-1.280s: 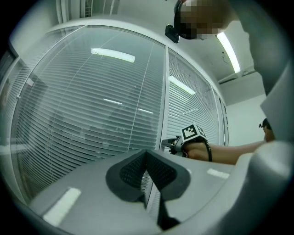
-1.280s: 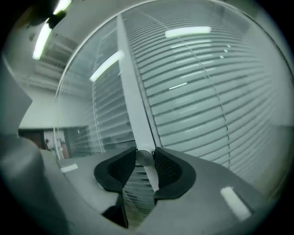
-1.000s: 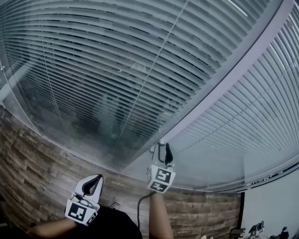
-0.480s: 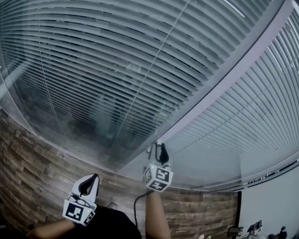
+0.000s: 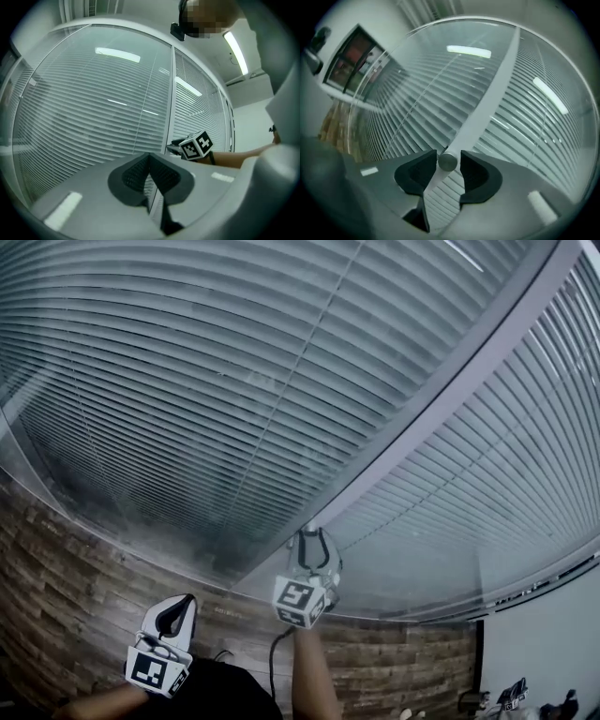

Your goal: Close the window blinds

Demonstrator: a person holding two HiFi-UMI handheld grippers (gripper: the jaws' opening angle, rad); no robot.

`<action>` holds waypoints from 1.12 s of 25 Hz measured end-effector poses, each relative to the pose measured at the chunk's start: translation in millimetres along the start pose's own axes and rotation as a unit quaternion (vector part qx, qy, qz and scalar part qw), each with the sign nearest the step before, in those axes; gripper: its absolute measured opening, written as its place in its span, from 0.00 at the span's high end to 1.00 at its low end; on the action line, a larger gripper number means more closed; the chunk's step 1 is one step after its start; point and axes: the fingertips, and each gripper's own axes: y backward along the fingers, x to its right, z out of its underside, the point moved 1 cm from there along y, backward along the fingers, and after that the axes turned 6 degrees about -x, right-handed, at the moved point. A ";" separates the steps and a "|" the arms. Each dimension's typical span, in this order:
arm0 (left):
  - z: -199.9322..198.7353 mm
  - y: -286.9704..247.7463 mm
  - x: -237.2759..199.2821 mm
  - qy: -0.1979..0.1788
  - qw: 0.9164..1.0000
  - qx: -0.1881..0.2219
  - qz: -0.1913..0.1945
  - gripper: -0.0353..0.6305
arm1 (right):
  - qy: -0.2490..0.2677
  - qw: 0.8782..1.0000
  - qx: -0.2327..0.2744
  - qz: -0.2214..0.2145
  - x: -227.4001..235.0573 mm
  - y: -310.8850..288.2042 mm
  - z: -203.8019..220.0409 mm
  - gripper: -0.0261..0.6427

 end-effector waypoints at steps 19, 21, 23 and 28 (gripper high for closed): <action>4.6 -0.1 -4.4 0.009 1.000 -0.007 -0.006 0.94 | -0.100 0.995 0.017 -0.023 1.4 2.5 2.2 0.71; 5.0 -0.2 -5.4 0.011 1.000 -0.008 -0.008 0.94 | -0.049 0.999 0.011 -0.001 0.9 1.2 1.5 0.74; 5.5 -0.5 -5.5 0.014 1.000 -0.008 -0.008 0.94 | -0.049 0.999 0.009 -0.004 1.4 -0.6 2.4 0.76; 7.5 1.6 -3.1 0.017 1.000 -0.009 -0.006 0.94 | -0.218 0.974 0.033 -0.056 5.8 0.5 3.6 0.77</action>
